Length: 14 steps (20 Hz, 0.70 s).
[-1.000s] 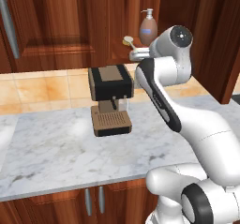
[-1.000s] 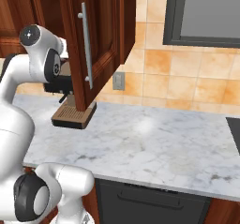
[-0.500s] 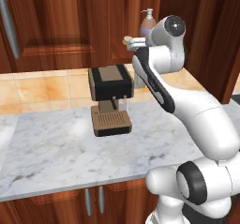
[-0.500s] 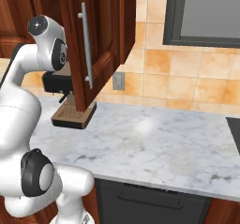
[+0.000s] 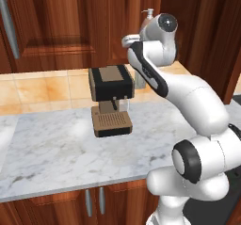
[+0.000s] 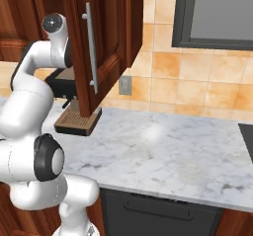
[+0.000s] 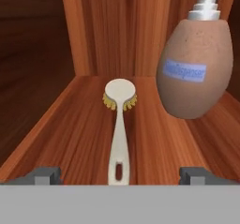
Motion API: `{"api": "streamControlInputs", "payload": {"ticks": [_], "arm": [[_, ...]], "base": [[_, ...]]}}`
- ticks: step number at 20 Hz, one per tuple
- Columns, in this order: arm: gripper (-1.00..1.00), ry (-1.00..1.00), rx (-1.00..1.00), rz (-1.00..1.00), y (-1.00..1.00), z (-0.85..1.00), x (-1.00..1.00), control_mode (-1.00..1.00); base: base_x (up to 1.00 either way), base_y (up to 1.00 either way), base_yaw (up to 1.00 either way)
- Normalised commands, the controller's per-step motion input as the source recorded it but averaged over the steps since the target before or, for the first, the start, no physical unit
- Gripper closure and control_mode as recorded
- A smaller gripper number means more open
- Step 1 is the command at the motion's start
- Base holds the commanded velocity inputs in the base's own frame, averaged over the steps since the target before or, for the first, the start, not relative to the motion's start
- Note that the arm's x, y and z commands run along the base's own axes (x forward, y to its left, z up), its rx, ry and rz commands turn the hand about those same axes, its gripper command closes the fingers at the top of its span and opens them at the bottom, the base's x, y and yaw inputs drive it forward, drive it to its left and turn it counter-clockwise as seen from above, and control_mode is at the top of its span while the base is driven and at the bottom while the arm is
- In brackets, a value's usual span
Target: Locate and retrieve the dish brush and soap dispenser from the cabinet. Place them next to the sink.
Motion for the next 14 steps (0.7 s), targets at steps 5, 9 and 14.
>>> {"api": "streamControlInputs", "payload": {"ticks": [5, 9, 14], "arm": [[-1.0, 0.05, -0.04, 0.01, 0.0, -0.21, 0.25, -1.0], [-1.0, 0.09, -0.05, 0.0, 0.09, -0.08, 0.14, -1.0], [-1.0, 0.05, 0.0, 0.0, 0.05, -0.04, 0.13, -1.0]], "base": [[0.0, 0.0, 0.0], [0.0, 0.0, 0.0], [0.0, 0.0, 0.0]]}}
